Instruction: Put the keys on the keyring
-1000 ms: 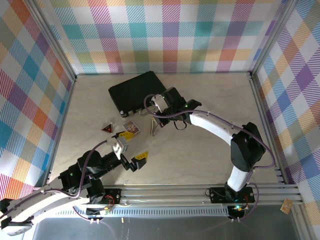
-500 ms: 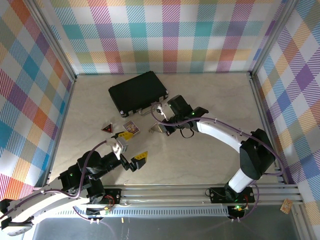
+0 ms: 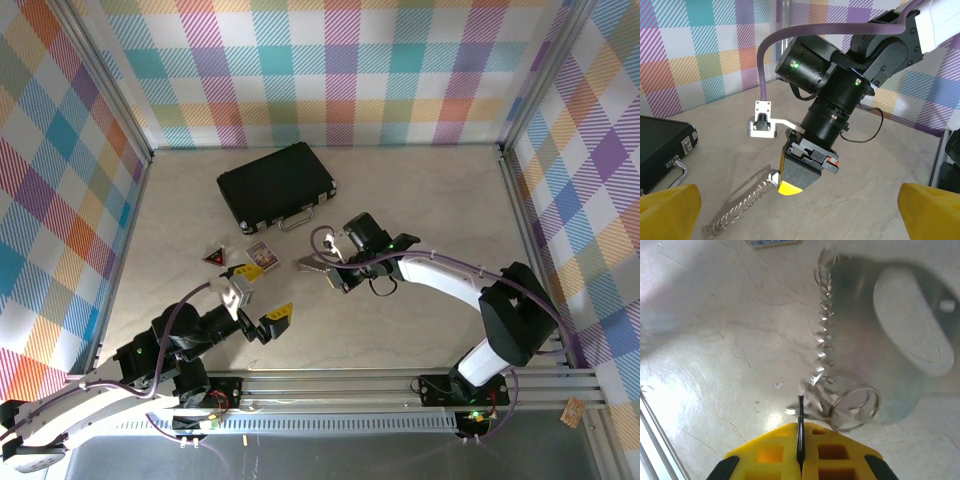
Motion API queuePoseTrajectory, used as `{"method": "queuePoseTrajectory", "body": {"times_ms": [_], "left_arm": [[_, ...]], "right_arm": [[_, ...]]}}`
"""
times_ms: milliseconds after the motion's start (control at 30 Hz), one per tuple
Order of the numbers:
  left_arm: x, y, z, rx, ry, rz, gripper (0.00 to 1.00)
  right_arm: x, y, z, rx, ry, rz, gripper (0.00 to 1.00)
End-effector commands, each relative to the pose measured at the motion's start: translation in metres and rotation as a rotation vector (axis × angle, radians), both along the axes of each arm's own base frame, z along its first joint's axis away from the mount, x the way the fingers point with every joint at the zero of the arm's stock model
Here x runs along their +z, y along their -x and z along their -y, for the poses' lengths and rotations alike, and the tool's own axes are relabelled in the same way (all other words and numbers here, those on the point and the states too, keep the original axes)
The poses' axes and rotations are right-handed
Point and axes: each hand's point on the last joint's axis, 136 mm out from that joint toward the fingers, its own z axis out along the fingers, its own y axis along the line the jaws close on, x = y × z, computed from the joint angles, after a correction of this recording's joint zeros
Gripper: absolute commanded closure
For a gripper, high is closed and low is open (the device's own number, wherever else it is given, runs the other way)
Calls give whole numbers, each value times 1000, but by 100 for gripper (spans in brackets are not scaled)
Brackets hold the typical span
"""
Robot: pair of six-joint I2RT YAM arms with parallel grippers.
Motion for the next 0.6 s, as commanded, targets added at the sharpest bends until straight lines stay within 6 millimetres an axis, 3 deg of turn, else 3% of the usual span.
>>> {"method": "queuePoseTrajectory", "body": {"times_ms": [0,567], "left_arm": [[10,0,-2,8,19,5,0],[4,-1,0,11,14,-3,0]], "right_arm": [[0,3,-2,-8,-45,-13,100],[-32,28,14,-36,-23,-112,100]]}}
